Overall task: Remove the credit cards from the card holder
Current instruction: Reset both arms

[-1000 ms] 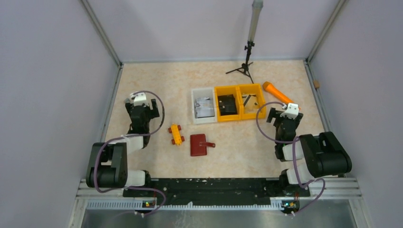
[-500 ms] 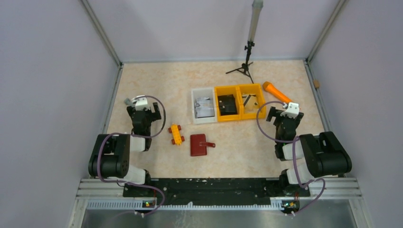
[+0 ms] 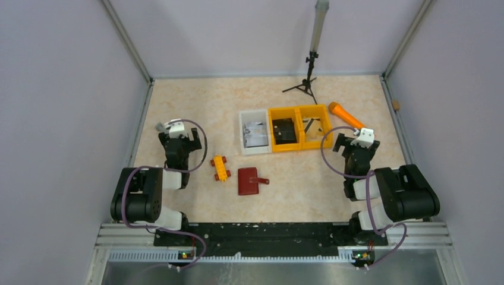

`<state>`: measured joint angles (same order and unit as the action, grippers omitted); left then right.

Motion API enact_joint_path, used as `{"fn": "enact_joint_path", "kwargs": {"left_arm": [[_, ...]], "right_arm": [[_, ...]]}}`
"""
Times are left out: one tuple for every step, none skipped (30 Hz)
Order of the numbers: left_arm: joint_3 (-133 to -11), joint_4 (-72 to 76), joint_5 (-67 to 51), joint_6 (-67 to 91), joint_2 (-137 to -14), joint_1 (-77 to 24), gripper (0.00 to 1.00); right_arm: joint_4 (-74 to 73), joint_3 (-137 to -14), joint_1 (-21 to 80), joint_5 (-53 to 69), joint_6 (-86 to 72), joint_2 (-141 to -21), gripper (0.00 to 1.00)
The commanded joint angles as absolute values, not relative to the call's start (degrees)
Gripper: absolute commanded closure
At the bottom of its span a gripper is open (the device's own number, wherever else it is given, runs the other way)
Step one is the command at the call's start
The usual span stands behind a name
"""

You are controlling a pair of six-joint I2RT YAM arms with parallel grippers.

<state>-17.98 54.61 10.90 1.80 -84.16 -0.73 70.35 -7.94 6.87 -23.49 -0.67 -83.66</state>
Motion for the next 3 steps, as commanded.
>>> {"fn": "enact_joint_path", "kwargs": {"left_arm": [[-18.39,58.05,10.06,2.20,-83.69,-0.40,0.01],[-18.26,58.28,10.12,2.09,-83.56,-0.41,0.01],[-17.75,58.83,10.19,2.03,-83.33,-0.41,0.01]], "right_arm": [[73.26,-9.32,6.37,-23.20,-1.62,-83.93,0.02],[73.22,-9.32,6.41,-23.24,-1.62,-83.94,0.02],[73.31,-9.32,6.42,-23.27,-1.62,-83.94,0.02]]}}
